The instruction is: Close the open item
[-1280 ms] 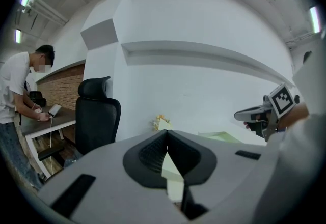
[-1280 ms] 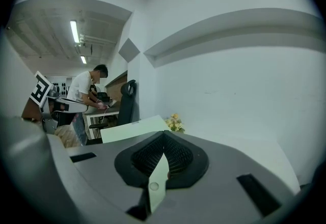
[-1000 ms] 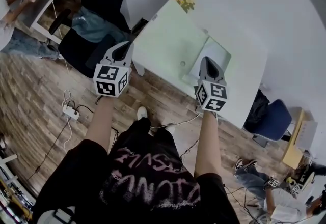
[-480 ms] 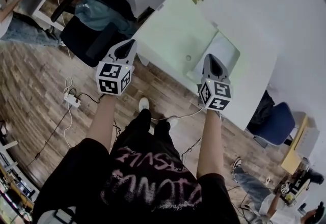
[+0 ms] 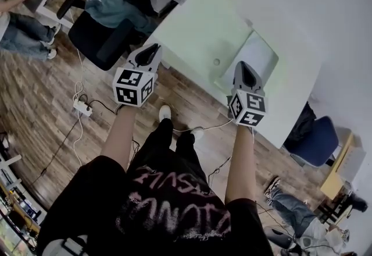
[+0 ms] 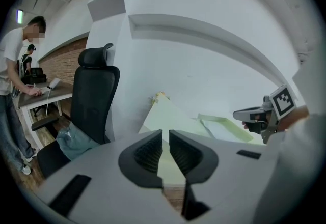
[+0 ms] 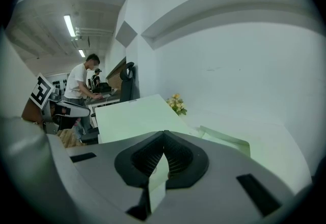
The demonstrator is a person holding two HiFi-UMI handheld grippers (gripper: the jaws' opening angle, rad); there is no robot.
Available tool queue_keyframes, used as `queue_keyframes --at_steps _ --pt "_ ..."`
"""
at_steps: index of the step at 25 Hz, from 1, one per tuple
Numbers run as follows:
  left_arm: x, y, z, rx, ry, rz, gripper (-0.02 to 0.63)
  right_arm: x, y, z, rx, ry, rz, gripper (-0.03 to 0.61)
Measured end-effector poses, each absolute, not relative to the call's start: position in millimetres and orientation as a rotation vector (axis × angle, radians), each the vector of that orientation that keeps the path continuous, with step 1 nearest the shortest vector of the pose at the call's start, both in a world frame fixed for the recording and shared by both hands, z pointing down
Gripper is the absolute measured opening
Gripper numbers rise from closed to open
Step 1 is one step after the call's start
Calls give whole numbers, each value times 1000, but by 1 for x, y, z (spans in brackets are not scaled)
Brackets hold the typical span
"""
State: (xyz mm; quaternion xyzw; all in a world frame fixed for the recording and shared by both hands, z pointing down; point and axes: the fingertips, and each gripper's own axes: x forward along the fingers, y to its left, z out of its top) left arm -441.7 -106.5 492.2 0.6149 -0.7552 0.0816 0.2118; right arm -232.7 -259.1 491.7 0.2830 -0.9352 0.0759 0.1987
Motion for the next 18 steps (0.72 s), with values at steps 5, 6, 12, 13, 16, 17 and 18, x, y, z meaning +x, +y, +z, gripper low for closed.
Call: queue_keyframes --at_steps 5,6,12,13,16,17,18 --pt "-439 -112 504 1702 -2058 219 66 -228 -263 496 795 -2598 197 11" --pt "-438 -113 506 1702 -2050 220 77 -227 -264 497 797 -2595 196 11" --pt "-437 -123 518 1696 -2000 172 115 -223 -270 506 811 -2569 202 9" --pt "-437 -125 520 1695 -1991 172 128 -222 -272 508 813 -2564 202 9" --pt "-436 -130 527 1695 -1968 174 136 -221 -276 512 817 -2553 203 9" --pt "-436 -132 528 1697 -1963 174 137 -221 -277 513 818 -2550 204 11" --pt "-436 -133 530 1699 -1959 174 137 -222 -279 514 819 -2548 204 9"
